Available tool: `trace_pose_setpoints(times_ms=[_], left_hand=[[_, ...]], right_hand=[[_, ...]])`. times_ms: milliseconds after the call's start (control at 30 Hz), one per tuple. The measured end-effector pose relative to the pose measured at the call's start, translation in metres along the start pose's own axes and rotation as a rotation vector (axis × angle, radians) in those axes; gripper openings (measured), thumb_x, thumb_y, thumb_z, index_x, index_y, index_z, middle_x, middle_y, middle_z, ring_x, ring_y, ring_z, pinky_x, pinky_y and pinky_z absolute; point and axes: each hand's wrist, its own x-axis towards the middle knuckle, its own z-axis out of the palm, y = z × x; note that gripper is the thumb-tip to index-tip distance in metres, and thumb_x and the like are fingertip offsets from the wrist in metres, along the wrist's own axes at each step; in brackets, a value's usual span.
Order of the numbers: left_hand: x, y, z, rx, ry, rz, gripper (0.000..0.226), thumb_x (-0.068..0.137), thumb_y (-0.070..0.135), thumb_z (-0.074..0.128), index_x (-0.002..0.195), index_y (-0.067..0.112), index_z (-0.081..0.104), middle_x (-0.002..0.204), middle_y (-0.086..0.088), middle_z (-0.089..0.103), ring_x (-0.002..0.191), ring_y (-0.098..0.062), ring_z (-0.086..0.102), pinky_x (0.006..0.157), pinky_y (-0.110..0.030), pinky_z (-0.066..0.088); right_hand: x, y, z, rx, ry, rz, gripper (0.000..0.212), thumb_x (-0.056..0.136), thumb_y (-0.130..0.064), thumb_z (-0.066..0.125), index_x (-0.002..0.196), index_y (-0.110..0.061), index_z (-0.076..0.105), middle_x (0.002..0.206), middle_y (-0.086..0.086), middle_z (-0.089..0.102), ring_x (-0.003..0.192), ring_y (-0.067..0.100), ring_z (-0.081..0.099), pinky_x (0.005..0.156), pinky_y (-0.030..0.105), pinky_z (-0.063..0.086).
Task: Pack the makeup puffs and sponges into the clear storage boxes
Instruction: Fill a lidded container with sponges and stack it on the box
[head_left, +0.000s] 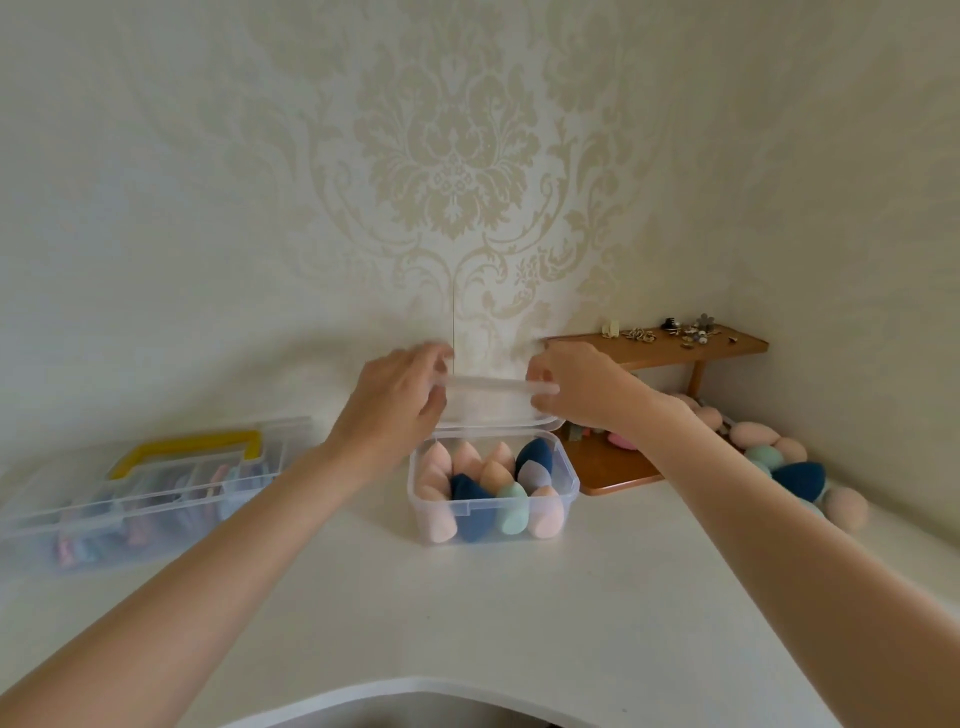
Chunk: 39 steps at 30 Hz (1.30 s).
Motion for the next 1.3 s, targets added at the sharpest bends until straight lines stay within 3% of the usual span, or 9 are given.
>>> trace_pose_setpoints(times_ms=[100, 167, 333, 433, 533, 800, 933, 1033, 1300], left_hand=[[-0.03, 0.002, -0.001, 0.006, -0.175, 0.084, 0.024, 0.095, 0.018, 0.047, 0.116, 0.013, 0.057, 0.116, -0.001, 0.058, 0.103, -0.02, 0.054, 0.086, -0.029, 0.042], [-0.046, 0.002, -0.001, -0.001, -0.274, 0.058, 0.024, 0.094, 0.027, 0.048, 0.115, 0.016, 0.054, 0.117, 0.003, 0.053, 0.101, -0.013, 0.047, 0.084, -0.024, 0.039], [-0.066, 0.005, 0.005, -0.021, -0.508, -0.012, 0.071, 0.064, 0.069, 0.031, 0.106, 0.017, 0.055, 0.12, 0.003, 0.049, 0.113, -0.014, 0.044, 0.094, -0.026, 0.037], [-0.063, 0.007, 0.009, -0.004, -0.489, -0.07, 0.045, 0.08, 0.051, 0.054, 0.104, 0.013, 0.056, 0.119, -0.001, 0.05, 0.114, -0.021, 0.046, 0.093, -0.028, 0.036], [-0.06, 0.015, 0.014, 0.081, -0.432, -0.049, 0.028, 0.084, 0.032, 0.064, 0.102, 0.012, 0.056, 0.116, -0.001, 0.049, 0.109, -0.022, 0.046, 0.088, -0.029, 0.039], [-0.057, 0.024, 0.004, 0.198, -0.363, -0.057, 0.026, 0.087, 0.032, 0.06, 0.103, 0.012, 0.056, 0.117, -0.001, 0.048, 0.111, -0.023, 0.046, 0.083, -0.033, 0.042], [-0.052, 0.015, -0.037, 0.247, -0.196, -0.081, 0.027, 0.087, 0.034, 0.058, 0.102, 0.011, 0.054, 0.12, -0.001, 0.045, 0.111, -0.023, 0.043, 0.079, -0.038, 0.049], [-0.053, -0.004, -0.077, 0.255, -0.075, -0.162, 0.026, 0.084, 0.03, 0.062, 0.099, 0.01, 0.056, 0.119, -0.003, 0.047, 0.109, -0.024, 0.043, 0.082, -0.042, 0.048], [-0.102, -0.077, -0.141, 0.363, -0.121, -0.482, 0.027, 0.079, 0.03, 0.063, 0.096, 0.012, 0.053, 0.11, -0.001, 0.047, 0.106, -0.023, 0.045, 0.079, -0.035, 0.045]], right_hand=[[-0.018, -0.012, 0.0, -0.102, -0.167, -0.038, 0.029, 0.084, -0.025, 0.065, 0.11, -0.017, 0.058, 0.108, 0.001, 0.057, 0.092, 0.016, 0.053, 0.071, 0.019, 0.041], [-0.031, -0.019, 0.008, -0.135, -0.255, -0.049, 0.038, 0.079, -0.028, 0.071, 0.11, -0.014, 0.054, 0.107, 0.004, 0.057, 0.092, 0.019, 0.053, 0.078, 0.025, 0.045], [-0.058, -0.026, 0.028, -0.1, -0.333, -0.071, 0.043, 0.078, -0.038, 0.071, 0.11, -0.013, 0.056, 0.115, 0.004, 0.05, 0.092, 0.019, 0.048, 0.08, 0.026, 0.039], [-0.06, -0.026, 0.032, -0.091, -0.274, -0.06, 0.034, 0.081, -0.032, 0.069, 0.107, -0.012, 0.06, 0.119, 0.006, 0.052, 0.103, 0.022, 0.055, 0.09, 0.029, 0.044], [-0.06, -0.032, 0.044, -0.239, -0.189, -0.061, 0.039, 0.083, -0.028, 0.068, 0.116, -0.011, 0.056, 0.12, 0.008, 0.048, 0.105, 0.026, 0.055, 0.087, 0.032, 0.049], [-0.065, -0.041, 0.05, -0.275, -0.029, 0.001, 0.036, 0.086, -0.024, 0.065, 0.119, -0.015, 0.053, 0.121, 0.005, 0.047, 0.106, 0.024, 0.054, 0.079, 0.032, 0.049], [-0.059, -0.063, 0.021, -0.211, 0.197, -0.058, 0.037, 0.087, -0.024, 0.064, 0.119, -0.015, 0.046, 0.125, 0.007, 0.041, 0.112, 0.027, 0.045, 0.081, 0.034, 0.048], [-0.041, -0.095, 0.005, -0.117, 0.321, -0.133, 0.037, 0.086, -0.018, 0.063, 0.119, -0.012, 0.047, 0.126, 0.008, 0.039, 0.111, 0.026, 0.042, 0.073, 0.03, 0.047], [0.007, -0.199, 0.037, 0.073, 0.244, -0.285, 0.035, 0.085, -0.024, 0.066, 0.112, -0.009, 0.049, 0.12, 0.008, 0.043, 0.106, 0.025, 0.045, 0.068, 0.032, 0.043]])
